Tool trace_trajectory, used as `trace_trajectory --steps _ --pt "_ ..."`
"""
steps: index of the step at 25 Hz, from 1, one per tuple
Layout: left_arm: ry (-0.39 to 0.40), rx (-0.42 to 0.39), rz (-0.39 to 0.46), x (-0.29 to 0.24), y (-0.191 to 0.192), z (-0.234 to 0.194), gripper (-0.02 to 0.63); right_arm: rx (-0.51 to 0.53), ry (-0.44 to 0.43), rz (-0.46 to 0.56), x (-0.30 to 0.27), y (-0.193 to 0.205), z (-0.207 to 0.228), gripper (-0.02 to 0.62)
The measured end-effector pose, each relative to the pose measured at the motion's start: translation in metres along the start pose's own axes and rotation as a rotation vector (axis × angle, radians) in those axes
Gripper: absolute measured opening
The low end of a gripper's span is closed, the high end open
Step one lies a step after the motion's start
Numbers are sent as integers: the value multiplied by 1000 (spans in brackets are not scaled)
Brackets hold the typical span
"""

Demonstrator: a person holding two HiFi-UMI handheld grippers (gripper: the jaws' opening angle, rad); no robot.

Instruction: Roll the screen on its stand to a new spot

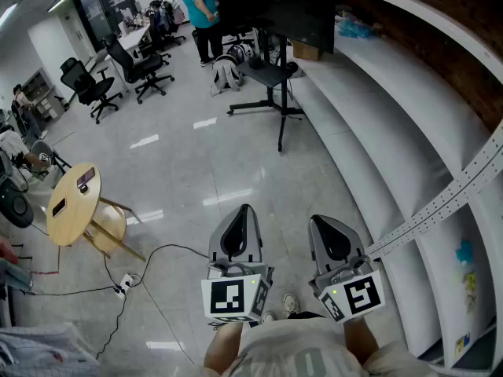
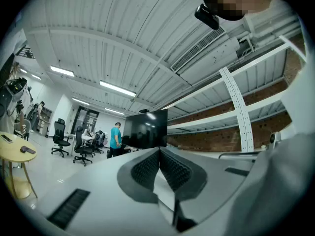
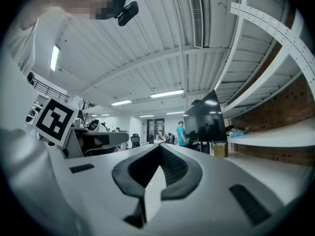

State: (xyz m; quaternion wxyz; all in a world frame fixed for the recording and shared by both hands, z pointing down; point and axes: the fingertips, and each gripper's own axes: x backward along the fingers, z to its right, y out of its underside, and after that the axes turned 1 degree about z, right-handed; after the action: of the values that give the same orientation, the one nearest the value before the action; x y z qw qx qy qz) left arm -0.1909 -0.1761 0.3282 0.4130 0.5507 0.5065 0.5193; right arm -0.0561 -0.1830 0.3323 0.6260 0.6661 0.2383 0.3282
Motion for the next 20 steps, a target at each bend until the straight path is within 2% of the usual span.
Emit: trace_trajectory --steps 9,14,20 --pt "-14 -12 6 -14 -6 9 15 6 -21 4 -9 2 19 18" --pt "-53 2 -17 -22 9 6 15 -13 -36 11 -14 11 35 18" --pt "-87 -26 -43 -37 28 9 15 -71 -25 17 -18 28 75 19"
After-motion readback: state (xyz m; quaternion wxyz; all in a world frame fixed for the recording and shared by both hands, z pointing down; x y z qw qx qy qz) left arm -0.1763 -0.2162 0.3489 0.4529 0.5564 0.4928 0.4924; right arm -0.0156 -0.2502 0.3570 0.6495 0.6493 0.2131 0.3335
